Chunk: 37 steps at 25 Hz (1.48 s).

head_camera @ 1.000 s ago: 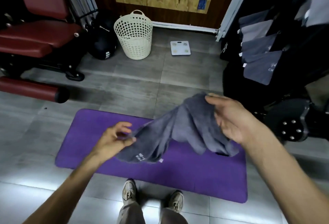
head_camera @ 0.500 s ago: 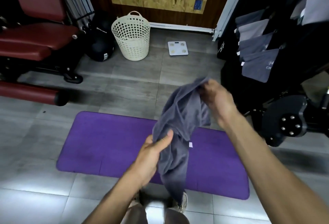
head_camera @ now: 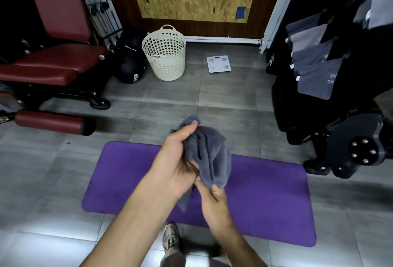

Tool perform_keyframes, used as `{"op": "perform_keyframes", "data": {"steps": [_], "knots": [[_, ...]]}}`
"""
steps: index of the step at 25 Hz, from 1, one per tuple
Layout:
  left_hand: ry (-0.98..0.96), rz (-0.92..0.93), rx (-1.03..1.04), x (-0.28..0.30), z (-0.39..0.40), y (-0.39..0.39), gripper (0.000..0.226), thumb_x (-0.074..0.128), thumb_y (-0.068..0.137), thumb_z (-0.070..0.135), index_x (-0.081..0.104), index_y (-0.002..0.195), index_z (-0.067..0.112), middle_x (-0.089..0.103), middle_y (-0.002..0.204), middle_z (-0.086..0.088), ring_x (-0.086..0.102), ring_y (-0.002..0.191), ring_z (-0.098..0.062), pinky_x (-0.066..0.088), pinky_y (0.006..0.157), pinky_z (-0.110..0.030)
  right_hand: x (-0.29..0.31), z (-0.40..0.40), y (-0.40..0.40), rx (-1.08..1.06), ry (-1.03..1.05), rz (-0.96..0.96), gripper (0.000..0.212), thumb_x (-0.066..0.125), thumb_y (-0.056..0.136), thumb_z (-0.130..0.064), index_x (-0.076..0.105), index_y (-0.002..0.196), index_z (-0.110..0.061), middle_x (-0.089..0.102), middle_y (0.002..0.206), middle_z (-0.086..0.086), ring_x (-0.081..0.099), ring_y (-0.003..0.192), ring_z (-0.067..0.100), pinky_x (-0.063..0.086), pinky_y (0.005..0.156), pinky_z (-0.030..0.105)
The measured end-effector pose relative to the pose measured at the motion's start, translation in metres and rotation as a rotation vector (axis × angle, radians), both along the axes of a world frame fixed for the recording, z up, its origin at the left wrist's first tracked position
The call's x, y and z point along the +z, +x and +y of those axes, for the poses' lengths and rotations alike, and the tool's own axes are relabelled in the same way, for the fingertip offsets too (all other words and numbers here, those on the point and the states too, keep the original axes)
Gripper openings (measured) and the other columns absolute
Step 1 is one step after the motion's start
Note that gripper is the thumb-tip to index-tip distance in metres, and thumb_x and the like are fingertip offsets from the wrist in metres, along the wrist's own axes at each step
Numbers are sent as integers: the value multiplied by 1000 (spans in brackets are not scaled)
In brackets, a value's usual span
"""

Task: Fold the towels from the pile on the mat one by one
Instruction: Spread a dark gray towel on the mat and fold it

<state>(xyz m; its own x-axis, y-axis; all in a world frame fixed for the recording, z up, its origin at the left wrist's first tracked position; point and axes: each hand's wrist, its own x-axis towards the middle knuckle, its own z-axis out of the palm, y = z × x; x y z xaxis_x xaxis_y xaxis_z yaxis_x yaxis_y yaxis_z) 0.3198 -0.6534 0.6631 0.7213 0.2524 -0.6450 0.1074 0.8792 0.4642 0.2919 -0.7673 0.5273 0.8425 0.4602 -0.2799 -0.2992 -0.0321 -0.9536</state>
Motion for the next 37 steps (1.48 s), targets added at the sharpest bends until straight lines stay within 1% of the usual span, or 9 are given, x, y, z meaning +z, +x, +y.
{"op": "perform_keyframes", "data": {"steps": [4, 10, 14, 19, 24, 28, 30, 33, 37], "knots": [[99, -199, 128, -21, 41, -27, 23, 66, 85, 33, 65, 99, 14, 62, 99, -5, 61, 100, -22, 46, 101, -35, 34, -9, 26, -64, -48, -108, 63, 63, 84, -61, 56, 87, 1, 58, 69, 8, 53, 69, 13, 44, 62, 39], [1269, -356, -550, -55, 33, -56, 66, 69, 73, -7, 52, 130, 23, 62, 125, 3, 58, 119, -13, 46, 97, -21, 75, -11, 45, 388, -60, -396, 11, 56, 98, -12, 65, 105, -13, 66, 79, -6, 58, 72, 5, 48, 66, 28], [1318, -306, -611, -55, 51, -51, 22, 79, 72, 34, 70, 90, 27, 63, 75, 2, 55, 72, -12, 47, 68, -29, 88, -29, 66, 443, 13, -261, 14, 60, 93, 2, 67, 101, -6, 73, 85, -1, 66, 82, 9, 48, 74, 22], [1619, -283, -646, -49, 48, -41, 21, 75, 76, 36, 58, 73, 24, 56, 63, 4, 50, 63, -15, 45, 59, -35, 78, -52, 76, 409, -113, -287, 7, 65, 93, -10, 65, 86, -13, 61, 67, -2, 48, 63, 7, 39, 61, 24], [903, -312, -1011, -52, 23, -51, 68, 72, 86, 12, 38, 139, 39, 67, 82, -6, 64, 71, -19, 53, 72, -36, 80, -63, 78, 382, -102, -386, 20, 63, 93, -5, 70, 95, -23, 70, 84, -8, 65, 79, 9, 49, 71, 22], [1270, -147, -780, -81, 24, -38, 33, 79, 71, 34, 70, 101, 23, 56, 73, -9, 49, 65, -18, 45, 65, -41, 99, -70, 91, 399, -21, -286, 8, 61, 92, -20, 68, 95, -17, 63, 71, 5, 49, 50, 24, 37, 43, 30], [1154, -209, -665, -87, 25, -39, 30, 81, 70, 33, 70, 90, 14, 64, 91, -11, 59, 85, -25, 50, 77, -33, 108, -68, 99, 327, 56, -276, 11, 59, 93, -17, 65, 92, -8, 62, 73, 8, 53, 58, 11, 42, 48, 19], [941, -255, -723, -102, 19, -47, 54, 83, 69, 11, 59, 117, 21, 66, 117, 4, 57, 117, -10, 42, 100, -21, 122, -58, 111, 191, 229, -190, 7, 58, 91, -16, 63, 88, -11, 63, 78, 6, 57, 72, 11, 49, 64, 19], [1095, -12, -800, -151, -7, -58, 75, 89, 65, 19, 49, 123, 45, 58, 127, 14, 50, 123, -4, 36, 96, -7, 148, -39, 124, 80, 435, -56, 8, 51, 92, -11, 57, 90, -7, 64, 79, 2, 61, 73, 10, 52, 68, 20]]}}
